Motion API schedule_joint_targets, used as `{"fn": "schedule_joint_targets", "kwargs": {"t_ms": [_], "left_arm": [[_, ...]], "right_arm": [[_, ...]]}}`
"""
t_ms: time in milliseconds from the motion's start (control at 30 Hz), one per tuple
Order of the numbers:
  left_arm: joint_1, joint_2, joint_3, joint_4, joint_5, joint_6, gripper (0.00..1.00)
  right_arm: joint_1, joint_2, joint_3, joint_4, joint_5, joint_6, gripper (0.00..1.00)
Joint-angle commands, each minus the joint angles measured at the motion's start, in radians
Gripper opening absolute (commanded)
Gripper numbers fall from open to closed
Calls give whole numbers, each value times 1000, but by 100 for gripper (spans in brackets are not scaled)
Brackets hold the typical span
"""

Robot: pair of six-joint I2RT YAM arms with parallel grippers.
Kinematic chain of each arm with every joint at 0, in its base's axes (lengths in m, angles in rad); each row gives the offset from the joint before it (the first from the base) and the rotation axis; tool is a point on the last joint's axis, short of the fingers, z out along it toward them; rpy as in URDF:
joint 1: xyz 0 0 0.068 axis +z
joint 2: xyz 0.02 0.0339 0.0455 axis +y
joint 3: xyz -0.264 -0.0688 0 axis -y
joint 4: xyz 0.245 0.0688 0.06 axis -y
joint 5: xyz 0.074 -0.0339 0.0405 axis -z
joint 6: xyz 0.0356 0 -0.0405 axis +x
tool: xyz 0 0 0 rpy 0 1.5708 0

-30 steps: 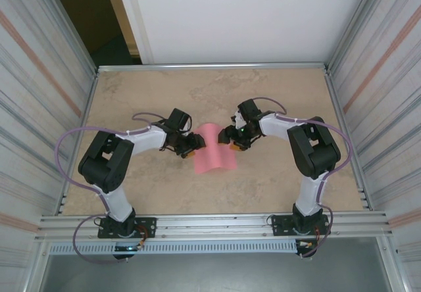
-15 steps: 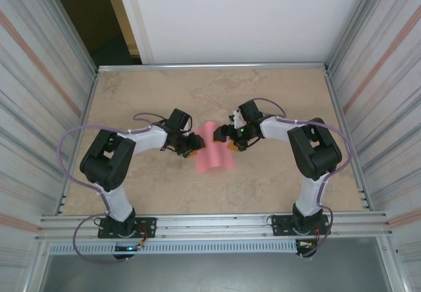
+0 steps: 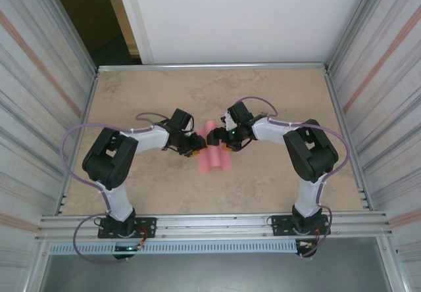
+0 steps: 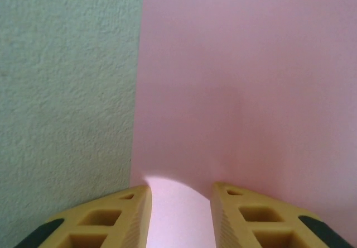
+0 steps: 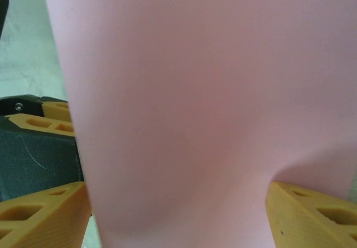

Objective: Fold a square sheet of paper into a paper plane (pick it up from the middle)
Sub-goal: First fold in half a square sheet of paper at the center of the table.

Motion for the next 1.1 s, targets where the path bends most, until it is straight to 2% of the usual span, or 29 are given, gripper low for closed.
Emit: {"fn": "schedule_joint_targets", "kwargs": {"t_ms": [0,467,867,967,1067], "left_arm": [[-12,46,-5,-51,-17,17,33],[-11,62,18,-40,11,30,26],[14,45,29,-41,34,35,25],[34,8,30,-41,33,38,25],[58,-28,27,-31,41,39,26]], "right_arm": [[3,-10,15,-28,29,16,80],[22,22,67,-79,69,13,67],[13,7,71,-78,77,27,43],[2,-21,48,-31,49,34,34],[-13,-51,21,23,33,48,31]]}}
